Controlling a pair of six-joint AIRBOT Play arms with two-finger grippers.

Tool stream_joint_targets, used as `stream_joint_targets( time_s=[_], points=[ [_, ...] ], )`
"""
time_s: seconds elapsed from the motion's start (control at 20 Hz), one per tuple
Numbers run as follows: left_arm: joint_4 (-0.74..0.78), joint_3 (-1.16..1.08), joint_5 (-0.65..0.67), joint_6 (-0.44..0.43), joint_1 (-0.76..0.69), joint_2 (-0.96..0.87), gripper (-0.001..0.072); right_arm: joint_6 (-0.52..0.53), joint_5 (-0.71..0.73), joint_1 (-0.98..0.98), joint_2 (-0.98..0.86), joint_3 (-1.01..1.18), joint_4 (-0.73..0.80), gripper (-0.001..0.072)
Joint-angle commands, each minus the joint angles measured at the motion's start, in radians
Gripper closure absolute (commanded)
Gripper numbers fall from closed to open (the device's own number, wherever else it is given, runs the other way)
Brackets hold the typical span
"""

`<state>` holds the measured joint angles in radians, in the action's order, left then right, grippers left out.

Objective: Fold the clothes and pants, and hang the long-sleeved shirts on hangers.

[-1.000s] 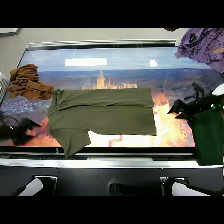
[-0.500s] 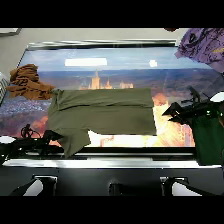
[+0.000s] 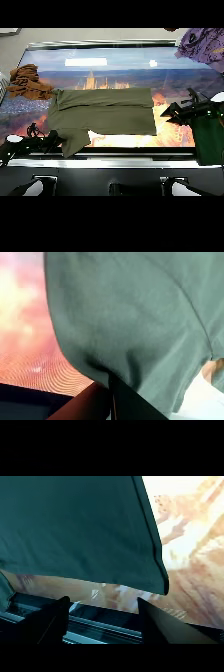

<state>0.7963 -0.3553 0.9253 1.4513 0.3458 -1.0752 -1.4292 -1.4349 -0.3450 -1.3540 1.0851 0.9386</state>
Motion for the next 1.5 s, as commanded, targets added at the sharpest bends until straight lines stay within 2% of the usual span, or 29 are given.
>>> stream_joint_targets(
  time_s=[0.0,0.1,0.3,0.6,0.9,1.05,1.2,1.35,1.45],
  points=[
    [-0.011,-0.019,-0.001,-0.006,-0.004,0.011,0.069,0.006,-0.055,-0.03,0.011,0.0,0.049,0.0229],
    [-0.011,-0.047,0.001,-0.014,-0.004,0.033,0.069,0.013,-0.038,-0.042,0.004,-0.021,0.089,0.0229],
    [-0.011,-0.108,0.014,-0.013,-0.004,0.06,0.069,0.074,0.055,0.0,-0.042,-0.127,0.056,0.023],
    [-0.011,-0.133,0.035,-0.012,-0.004,0.059,0.069,0.083,0.201,0.064,-0.103,-0.192,0.053,0.0231],
    [-0.011,-0.133,0.034,-0.012,-0.004,0.059,0.069,0.129,0.168,0.07,-0.18,-0.192,-0.038,0.0235],
    [-0.011,-0.133,0.035,-0.011,-0.004,0.059,0.0691,0.136,0.172,0.128,-0.195,-0.192,-0.032,0.034],
    [-0.011,-0.141,0.042,-0.012,-0.004,0.059,0.0691,0.135,0.17,0.174,-0.188,-0.192,-0.039,0.067],
    [0.029,-0.195,0.095,0.004,-0.002,0.06,0.0691,0.117,0.171,0.176,-0.122,-0.191,-0.022,0.0681],
    [0.114,-0.246,0.152,0.07,-0.002,0.065,0.0691,0.056,0.163,0.176,-0.058,-0.191,0.027,0.0682]
  ],
)
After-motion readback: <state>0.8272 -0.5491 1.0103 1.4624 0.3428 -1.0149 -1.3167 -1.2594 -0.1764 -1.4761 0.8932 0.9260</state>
